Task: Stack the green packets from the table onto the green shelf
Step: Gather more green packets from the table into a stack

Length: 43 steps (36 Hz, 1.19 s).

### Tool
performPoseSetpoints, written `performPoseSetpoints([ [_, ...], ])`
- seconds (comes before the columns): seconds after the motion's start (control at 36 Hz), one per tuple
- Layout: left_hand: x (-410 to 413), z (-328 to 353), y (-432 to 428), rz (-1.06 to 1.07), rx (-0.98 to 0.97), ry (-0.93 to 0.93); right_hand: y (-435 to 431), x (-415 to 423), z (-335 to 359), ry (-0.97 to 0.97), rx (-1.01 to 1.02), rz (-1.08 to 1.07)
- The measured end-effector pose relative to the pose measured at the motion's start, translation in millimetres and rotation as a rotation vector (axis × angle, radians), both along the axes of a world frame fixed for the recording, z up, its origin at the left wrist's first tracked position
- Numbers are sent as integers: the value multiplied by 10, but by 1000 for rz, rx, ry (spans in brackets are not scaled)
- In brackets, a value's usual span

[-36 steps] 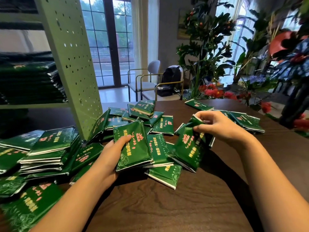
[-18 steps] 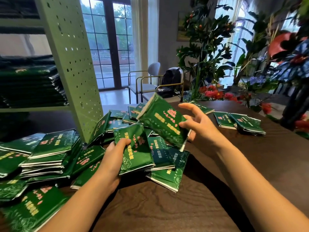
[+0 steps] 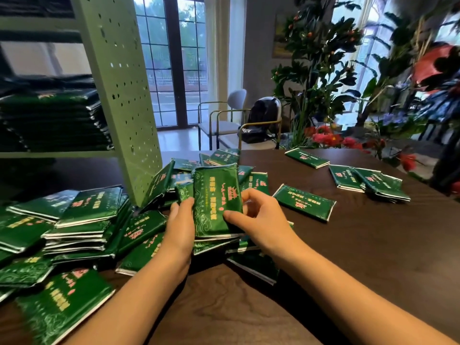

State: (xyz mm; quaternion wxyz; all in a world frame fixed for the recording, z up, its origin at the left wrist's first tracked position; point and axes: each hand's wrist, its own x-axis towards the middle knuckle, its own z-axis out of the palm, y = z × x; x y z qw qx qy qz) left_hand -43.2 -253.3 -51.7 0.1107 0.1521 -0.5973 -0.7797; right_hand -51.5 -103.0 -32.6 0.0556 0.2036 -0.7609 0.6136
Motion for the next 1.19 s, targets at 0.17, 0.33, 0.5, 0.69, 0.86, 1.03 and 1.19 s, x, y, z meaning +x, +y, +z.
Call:
performPoseSetpoints([
  [0.17,-243,-344,-190,-93,36,30,132,-5,114,74,214,33],
  [0.33,-156,-227,-100,-99,35,39,107,29,85,77,284,36],
  [0.5,38,64,33,-134,-24,37,36,50,44,38,223,83],
  [0.69,0,84,-115,-93,188,-70,294,-225,52,112,315,-250],
  [0.86,17,202,-230,-100,323,-30,368,-238,12,12,815,-193],
  [1.03,25,197,-261,-72,300,-69,285,-259,-36,-12,866,-170],
  [1.19,29,181,-255,-72,284,-86,336,-261,-4,-136,622,-61],
])
